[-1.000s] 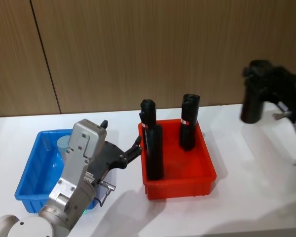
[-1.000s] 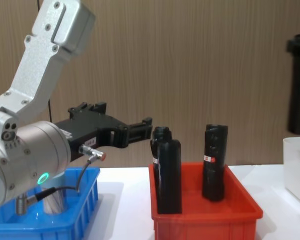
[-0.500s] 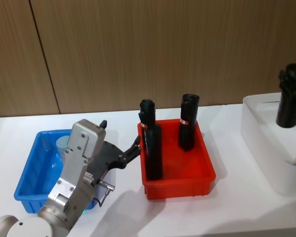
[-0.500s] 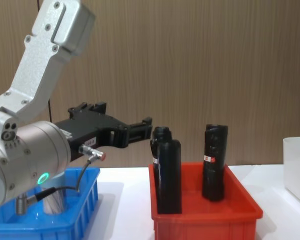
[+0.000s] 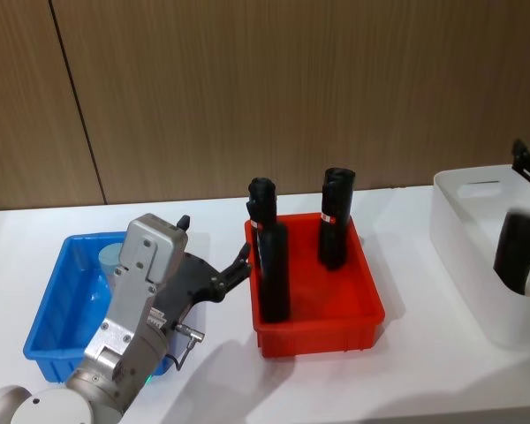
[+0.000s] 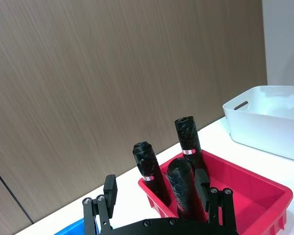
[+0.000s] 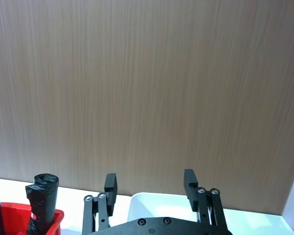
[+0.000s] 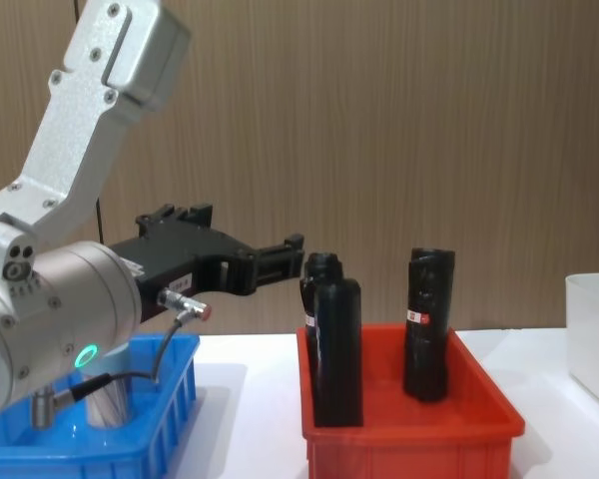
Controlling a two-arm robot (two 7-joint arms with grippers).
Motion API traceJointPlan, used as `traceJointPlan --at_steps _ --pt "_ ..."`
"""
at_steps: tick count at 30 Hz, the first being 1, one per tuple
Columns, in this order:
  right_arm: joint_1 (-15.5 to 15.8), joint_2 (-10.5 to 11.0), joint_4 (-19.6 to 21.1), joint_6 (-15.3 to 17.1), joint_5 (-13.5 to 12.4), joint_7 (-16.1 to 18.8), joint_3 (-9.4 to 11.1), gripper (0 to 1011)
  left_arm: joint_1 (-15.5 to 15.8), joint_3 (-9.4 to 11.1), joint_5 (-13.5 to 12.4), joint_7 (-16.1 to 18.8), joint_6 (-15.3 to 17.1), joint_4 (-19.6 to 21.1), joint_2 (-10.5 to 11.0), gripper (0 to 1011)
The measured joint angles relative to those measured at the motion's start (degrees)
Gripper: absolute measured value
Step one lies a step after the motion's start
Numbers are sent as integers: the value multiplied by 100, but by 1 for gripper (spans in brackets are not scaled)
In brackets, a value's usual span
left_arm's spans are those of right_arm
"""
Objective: Pick the cotton swabs from the blue box and place them into the white box.
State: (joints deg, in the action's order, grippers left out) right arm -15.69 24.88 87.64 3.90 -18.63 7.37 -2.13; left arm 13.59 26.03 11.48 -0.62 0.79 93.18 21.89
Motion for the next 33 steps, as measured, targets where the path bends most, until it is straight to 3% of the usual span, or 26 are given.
traceJointPlan --at_steps 7,33 --pt "11 16 -50 -40 -14 -1 36 1000 0 0 0 0 0 0 0 1004" --pt "64 36 -35 -112 -34 22 85 1001 0 0 0 0 0 0 0 1004"
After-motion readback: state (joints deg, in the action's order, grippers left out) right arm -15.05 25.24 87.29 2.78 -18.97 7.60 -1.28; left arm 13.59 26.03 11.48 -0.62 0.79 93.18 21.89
